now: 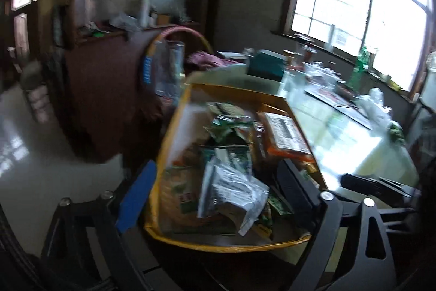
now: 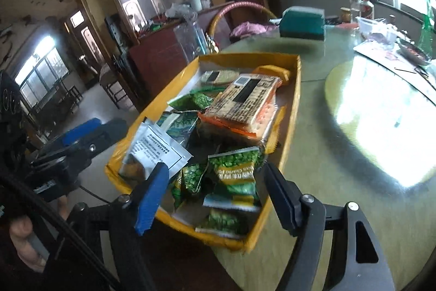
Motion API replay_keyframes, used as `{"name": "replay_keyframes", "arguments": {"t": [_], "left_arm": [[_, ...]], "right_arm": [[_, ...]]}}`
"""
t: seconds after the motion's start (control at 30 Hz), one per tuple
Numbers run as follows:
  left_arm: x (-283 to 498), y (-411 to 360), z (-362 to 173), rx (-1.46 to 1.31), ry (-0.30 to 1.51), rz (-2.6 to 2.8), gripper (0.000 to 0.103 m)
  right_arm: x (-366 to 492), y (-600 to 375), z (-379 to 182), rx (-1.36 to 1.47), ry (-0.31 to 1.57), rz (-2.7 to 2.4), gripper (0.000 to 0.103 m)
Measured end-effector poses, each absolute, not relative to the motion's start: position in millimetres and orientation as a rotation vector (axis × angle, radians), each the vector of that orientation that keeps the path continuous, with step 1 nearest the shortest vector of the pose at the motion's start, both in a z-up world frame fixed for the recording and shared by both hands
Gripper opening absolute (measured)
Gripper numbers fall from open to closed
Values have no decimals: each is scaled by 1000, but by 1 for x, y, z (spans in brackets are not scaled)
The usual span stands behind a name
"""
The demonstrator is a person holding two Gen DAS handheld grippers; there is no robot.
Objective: Organize snacks
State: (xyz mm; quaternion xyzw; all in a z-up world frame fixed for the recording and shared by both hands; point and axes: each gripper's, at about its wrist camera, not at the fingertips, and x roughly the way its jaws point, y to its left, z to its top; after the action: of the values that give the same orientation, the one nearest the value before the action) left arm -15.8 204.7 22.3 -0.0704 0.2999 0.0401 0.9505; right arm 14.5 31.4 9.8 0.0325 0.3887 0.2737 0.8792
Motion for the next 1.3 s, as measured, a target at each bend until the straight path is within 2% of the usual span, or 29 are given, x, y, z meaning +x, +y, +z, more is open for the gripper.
{"name": "replay_keyframes", "arguments": {"t": [0.57, 1.3], "left_arm": [[-37, 190, 17, -81, 774, 151, 92], [-36, 194, 12, -32, 750, 255, 92]], "right_arm": [[-10, 25, 22, 124, 830, 525, 73], [-2, 35, 13, 120, 853, 530, 73]]}}
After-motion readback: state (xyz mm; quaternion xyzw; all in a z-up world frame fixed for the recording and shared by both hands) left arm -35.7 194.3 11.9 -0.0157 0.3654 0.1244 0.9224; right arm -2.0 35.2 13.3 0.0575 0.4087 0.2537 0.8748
